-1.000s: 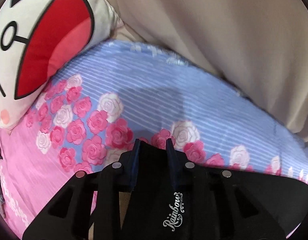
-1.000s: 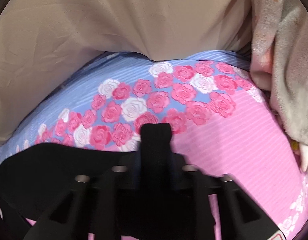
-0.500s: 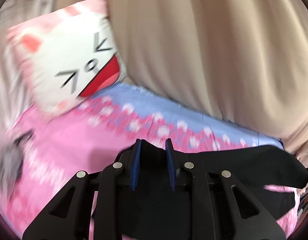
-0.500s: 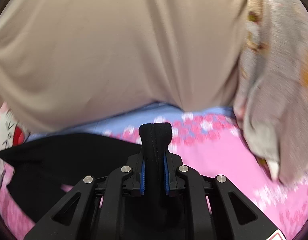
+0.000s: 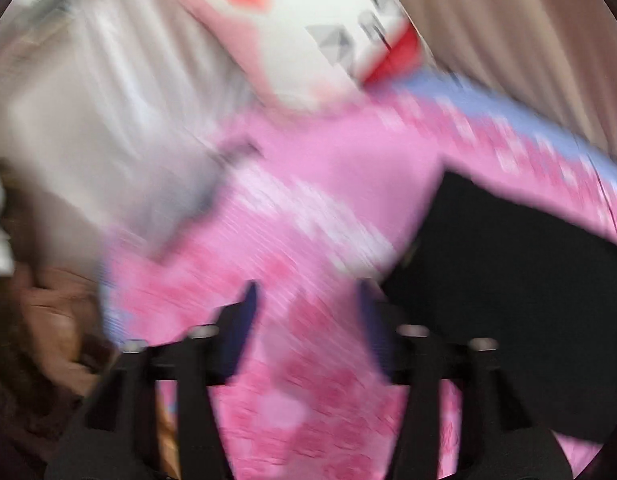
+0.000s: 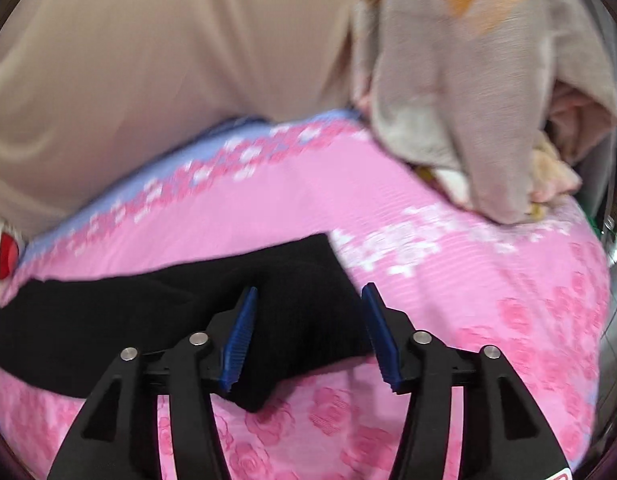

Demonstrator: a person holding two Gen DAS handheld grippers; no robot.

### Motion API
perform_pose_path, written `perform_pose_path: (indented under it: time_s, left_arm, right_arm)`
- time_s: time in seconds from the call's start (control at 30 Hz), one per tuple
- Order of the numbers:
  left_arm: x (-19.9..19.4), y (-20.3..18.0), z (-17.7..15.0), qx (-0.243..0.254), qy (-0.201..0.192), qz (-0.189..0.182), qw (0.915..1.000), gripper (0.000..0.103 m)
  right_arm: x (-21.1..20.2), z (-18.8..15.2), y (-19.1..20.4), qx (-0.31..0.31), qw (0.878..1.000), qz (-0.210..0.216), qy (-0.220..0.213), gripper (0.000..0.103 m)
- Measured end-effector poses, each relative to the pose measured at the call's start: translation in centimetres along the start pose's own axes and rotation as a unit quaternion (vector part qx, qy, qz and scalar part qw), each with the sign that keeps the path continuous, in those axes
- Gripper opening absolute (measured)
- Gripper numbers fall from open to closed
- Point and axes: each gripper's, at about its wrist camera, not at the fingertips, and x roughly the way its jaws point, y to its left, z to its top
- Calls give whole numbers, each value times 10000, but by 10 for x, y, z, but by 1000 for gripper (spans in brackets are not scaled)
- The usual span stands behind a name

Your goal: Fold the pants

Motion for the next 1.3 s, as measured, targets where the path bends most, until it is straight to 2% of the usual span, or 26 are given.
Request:
perform_pose_path:
  time_s: [0.1,0.13,0.2,0.3,0.37,0.4,0.43,0.47,0.5,0.53,0.57,0.67,0.7,0.73,0.77,0.8,0.87,0.9,0.93,0.97,1.0,1.03,1.07,1.17,1.23,1.3]
  left_arm:
    - [-52,-10,13,146,-754,81,9970,63]
    - [-71,-23,15,314,-938,-129,9950,66]
    - [-95,-50,12,607,-1164,-571,9897,83]
    - [-126,-114,-8,1330,-1354,-1284,9734,83]
    - [-141,-157,-31,1711,-1202,-1958,9581,83]
    - [-147,-175,-43,1868,-1081,-2236,9505,83]
    - [-150,-196,-55,2066,-936,-2492,9415,83]
    - [-152,-218,-67,2234,-826,-2642,9346,83]
    - [-153,-232,-74,2309,-768,-2710,9313,83]
    - [-156,-249,-85,2415,-705,-2802,9264,83]
    - [-160,-264,-94,2507,-650,-2887,9217,83]
    - [-170,-292,-119,2713,-559,-2945,9146,83]
    - [-171,-297,-126,2788,-527,-2972,9117,83]
    - [-171,-304,-134,2886,-479,-2975,9088,83]
    - [-170,-307,-137,2945,-435,-2970,9073,83]
    - [-168,-311,-144,3050,-402,-2956,9044,83]
    - [-170,-318,-159,3209,-431,-2834,9027,83]
    - [-169,-323,-161,3285,-442,-2797,9011,83]
    - [-170,-326,-164,3348,-442,-2774,8995,83]
    - [-170,-329,-166,3386,-436,-2770,8982,83]
    - [-171,-331,-167,3419,-439,-2779,8966,83]
    - [-172,-334,-168,3437,-448,-2783,8957,83]
    - [-175,-336,-169,3449,-462,-2793,8949,83]
    - [-182,-344,-174,3455,-564,-2834,8928,83]
    - [-187,-349,-177,3488,-580,-2847,8910,83]
    - [-190,-350,-179,3498,-565,-2874,8899,84]
  right_arm:
    - [-22,2,-19,345,9992,-67,-182,54]
    - [-27,4,-25,517,9984,45,-202,54]
    - [-31,4,-29,817,9957,371,-250,60]
    - [-25,5,-28,1174,9881,992,-88,67]
    - [-16,3,-21,1165,9856,1225,112,79]
    - [-8,2,-14,1027,9874,1182,214,79]
    - [1,1,-7,880,9900,1057,298,75]
    - [11,2,0,677,9923,942,438,30]
    - [22,6,13,321,9939,854,622,5]
    - [25,13,26,26,9938,869,691,8]
    - [17,20,34,-172,9958,769,460,8]
    - [-47,43,66,-1113,9885,672,-771,11]
    - [-55,44,68,-1273,9868,528,-854,13]
    - [-59,41,66,-1471,9846,391,-860,23]
    - [-56,30,58,-1693,9824,182,-766,39]
    - [-48,19,47,-1758,9827,-85,-570,46]
    - [-17,-12,8,-1591,9826,-902,309,48]
    - [-9,-21,-6,-1424,9821,-1091,572,48]
    - [-9,-36,-38,-733,9887,-1025,814,48]
    - [-19,-36,-47,-350,9940,-803,650,48]
    - [-19,-36,-47,-350,9940,-803,650,48]
    - [-28,-32,-51,-89,9974,-550,461,49]
    - [-37,-15,-47,290,9994,21,195,49]
    - [-14,6,-29,364,9968,560,431,52]
    - [19,14,-14,129,9965,456,684,57]
    - [57,16,4,-181,9930,399,1095,48]
